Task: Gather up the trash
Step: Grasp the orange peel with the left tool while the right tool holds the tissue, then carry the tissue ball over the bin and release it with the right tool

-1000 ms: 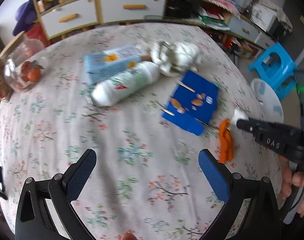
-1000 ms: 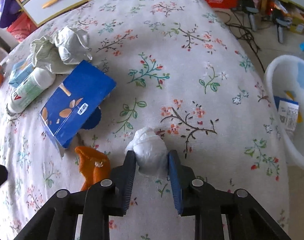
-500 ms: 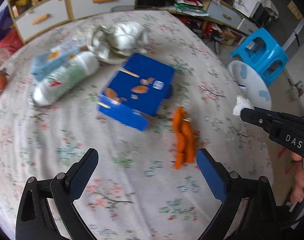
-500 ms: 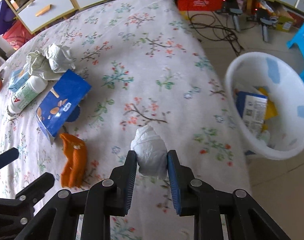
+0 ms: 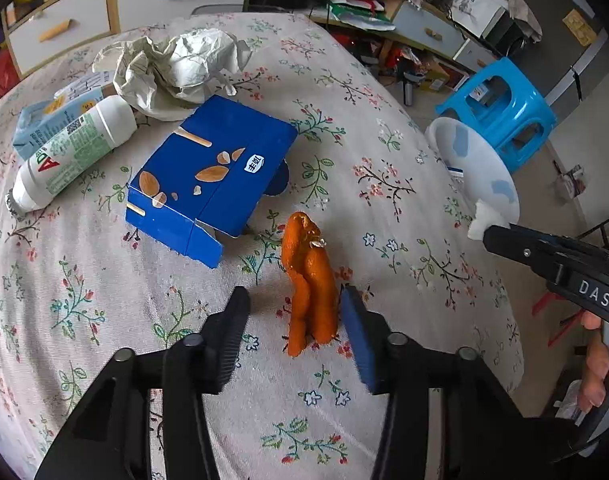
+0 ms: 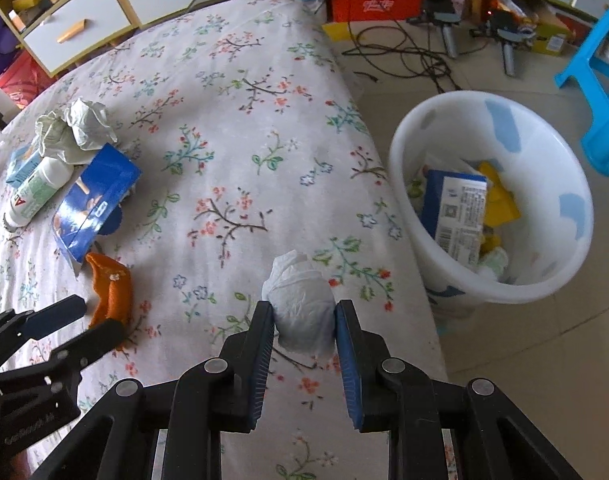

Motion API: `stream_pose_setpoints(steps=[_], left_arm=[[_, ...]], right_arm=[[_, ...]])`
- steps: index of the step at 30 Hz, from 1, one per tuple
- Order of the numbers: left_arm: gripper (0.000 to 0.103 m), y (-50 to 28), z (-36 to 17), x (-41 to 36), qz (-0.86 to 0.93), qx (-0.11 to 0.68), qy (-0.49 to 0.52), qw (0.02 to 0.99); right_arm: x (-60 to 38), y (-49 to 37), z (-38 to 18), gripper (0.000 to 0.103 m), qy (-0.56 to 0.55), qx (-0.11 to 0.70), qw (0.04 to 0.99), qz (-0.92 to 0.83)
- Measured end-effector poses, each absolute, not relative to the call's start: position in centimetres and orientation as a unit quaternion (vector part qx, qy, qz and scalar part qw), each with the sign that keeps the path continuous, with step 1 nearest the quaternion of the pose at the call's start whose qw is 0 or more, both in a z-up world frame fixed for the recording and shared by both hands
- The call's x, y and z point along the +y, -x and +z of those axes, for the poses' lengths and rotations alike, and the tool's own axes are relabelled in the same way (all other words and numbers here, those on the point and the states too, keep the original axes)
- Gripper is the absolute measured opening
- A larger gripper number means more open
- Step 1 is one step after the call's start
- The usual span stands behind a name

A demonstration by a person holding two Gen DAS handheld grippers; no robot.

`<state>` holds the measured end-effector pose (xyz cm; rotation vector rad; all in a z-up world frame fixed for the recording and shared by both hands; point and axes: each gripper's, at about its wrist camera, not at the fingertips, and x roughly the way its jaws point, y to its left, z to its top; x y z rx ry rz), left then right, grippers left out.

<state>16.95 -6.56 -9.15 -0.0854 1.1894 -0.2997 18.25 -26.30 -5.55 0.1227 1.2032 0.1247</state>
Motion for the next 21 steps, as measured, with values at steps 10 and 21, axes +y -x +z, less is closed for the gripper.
stream_pose_setpoints(steps=[10,21], left_arm=[[0.015,-16.9,-9.0,-7.8,-0.156,0.554,0.037,0.817],[0.013,-17.0,-7.3,-7.6,-0.157,0.538,0.062,0.826]], right_arm=[[-27.2,-18.0,-5.4,0.028,-0.064,0.563,0.822,0.055],[-30.2,-17.8,-4.4,0.028,-0.095,0.55,0.829,0.036]])
